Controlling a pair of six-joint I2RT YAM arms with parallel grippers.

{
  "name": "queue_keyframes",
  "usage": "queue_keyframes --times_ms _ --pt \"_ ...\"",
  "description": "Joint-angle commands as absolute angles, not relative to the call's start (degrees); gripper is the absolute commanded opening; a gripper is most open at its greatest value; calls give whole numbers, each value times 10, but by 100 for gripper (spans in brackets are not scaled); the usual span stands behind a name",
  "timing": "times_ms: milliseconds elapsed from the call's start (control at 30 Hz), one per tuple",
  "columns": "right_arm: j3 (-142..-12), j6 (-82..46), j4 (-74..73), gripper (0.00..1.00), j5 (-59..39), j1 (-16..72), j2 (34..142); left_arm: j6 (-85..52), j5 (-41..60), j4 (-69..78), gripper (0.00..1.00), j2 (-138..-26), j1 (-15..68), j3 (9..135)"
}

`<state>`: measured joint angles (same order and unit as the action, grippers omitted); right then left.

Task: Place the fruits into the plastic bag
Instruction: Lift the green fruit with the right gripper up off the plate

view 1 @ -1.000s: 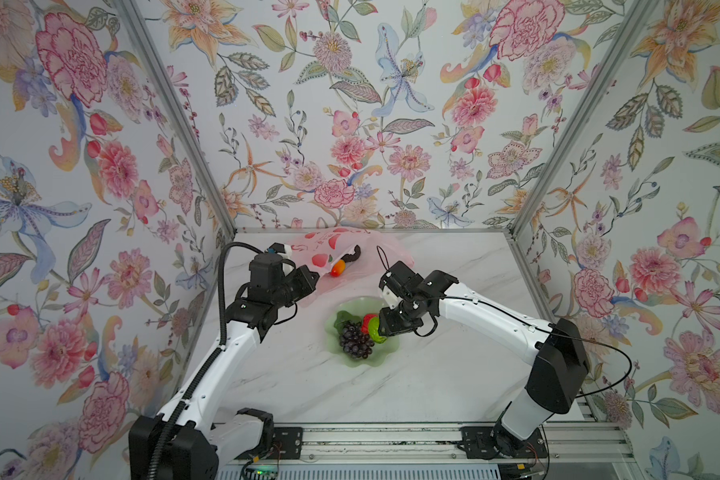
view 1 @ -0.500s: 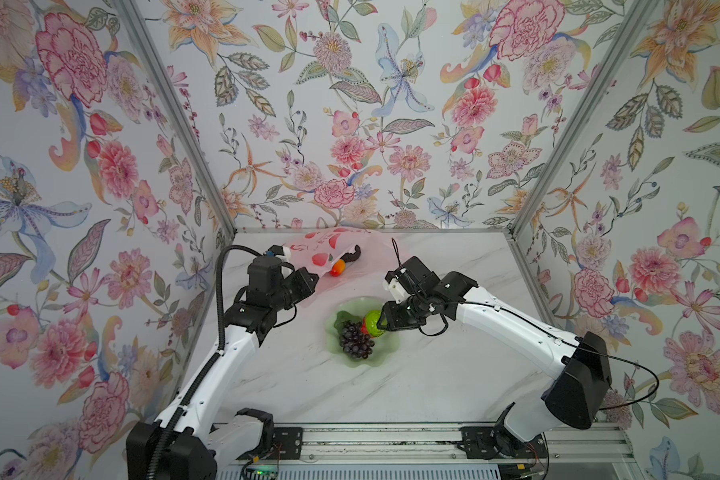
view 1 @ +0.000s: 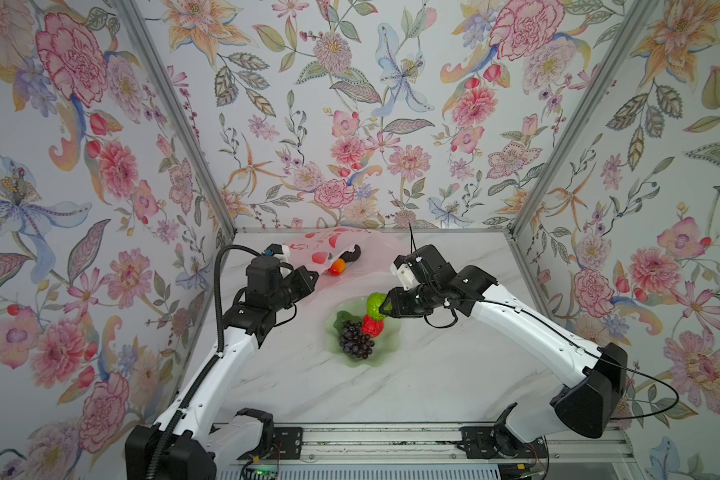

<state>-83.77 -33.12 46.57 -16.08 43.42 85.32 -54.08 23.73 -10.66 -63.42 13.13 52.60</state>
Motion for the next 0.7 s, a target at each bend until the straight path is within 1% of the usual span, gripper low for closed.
queue_keyframes --times_ms 0,167,433,667 --pt "-863 -337 459 38 -157 426 831 -546 245 -87 0 -635 126 527" --pt "-879 -319 457 38 -141 424 817 -546 245 -84 0 -637 127 527" --pt "-879 -282 411 37 -77 437 784 -546 251 -81 0 -644 126 527" --pt "-899 -271 400 37 -47 433 784 -543 257 -87 0 -650 126 533"
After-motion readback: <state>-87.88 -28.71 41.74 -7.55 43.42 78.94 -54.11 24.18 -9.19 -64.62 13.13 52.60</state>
